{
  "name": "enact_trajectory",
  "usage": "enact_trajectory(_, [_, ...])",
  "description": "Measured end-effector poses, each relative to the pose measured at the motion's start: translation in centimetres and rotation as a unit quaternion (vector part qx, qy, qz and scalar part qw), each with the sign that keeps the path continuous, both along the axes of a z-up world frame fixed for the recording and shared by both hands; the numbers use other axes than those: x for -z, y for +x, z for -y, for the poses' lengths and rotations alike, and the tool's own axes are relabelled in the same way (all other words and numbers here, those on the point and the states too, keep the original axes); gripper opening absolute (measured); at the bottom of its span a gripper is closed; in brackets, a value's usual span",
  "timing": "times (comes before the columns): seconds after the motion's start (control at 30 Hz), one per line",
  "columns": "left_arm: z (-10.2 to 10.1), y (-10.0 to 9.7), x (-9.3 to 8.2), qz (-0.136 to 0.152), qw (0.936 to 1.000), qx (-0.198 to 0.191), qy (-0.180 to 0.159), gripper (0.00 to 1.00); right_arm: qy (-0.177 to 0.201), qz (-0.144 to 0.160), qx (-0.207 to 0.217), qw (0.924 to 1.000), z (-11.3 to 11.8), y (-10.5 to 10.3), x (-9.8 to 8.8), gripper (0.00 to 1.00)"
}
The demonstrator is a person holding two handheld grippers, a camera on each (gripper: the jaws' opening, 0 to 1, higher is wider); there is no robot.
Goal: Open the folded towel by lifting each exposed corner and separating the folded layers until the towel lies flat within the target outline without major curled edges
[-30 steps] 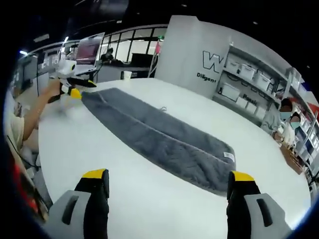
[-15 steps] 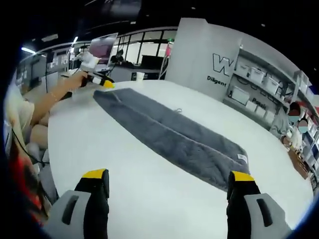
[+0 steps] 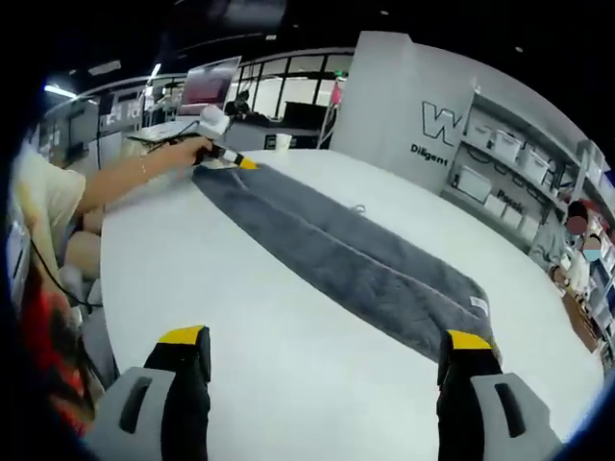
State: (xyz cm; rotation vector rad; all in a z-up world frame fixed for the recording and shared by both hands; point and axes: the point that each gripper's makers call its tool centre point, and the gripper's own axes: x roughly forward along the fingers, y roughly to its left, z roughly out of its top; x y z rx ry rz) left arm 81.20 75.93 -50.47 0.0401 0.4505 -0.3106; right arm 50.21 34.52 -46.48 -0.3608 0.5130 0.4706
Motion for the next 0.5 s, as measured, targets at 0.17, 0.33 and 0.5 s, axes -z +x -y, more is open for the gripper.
enact_trajectory(0.17, [0.1, 2.0, 0.7, -0.003, 0.9998, 0.014, 0.012, 0.46, 0.003, 0.003, -0.004, 1.0000, -0.1, -0.1, 0.0, 0.99])
enact_trajectory(0.33, [-0.5, 2.7, 1.9, -0.023, 0.9983, 0.017, 0.052, 0.41, 0.005, 0.000, -0.005, 1.0000, -0.2, -0.1, 0.2, 0.99])
enact_trajectory(0.5, [-1.1, 3.3, 2.3, -0.027, 0.9984, 0.015, 0.047, 0.38, 0.008, 0.000, -0.010, 0.9999, -0.4, -0.1, 0.2, 0.99])
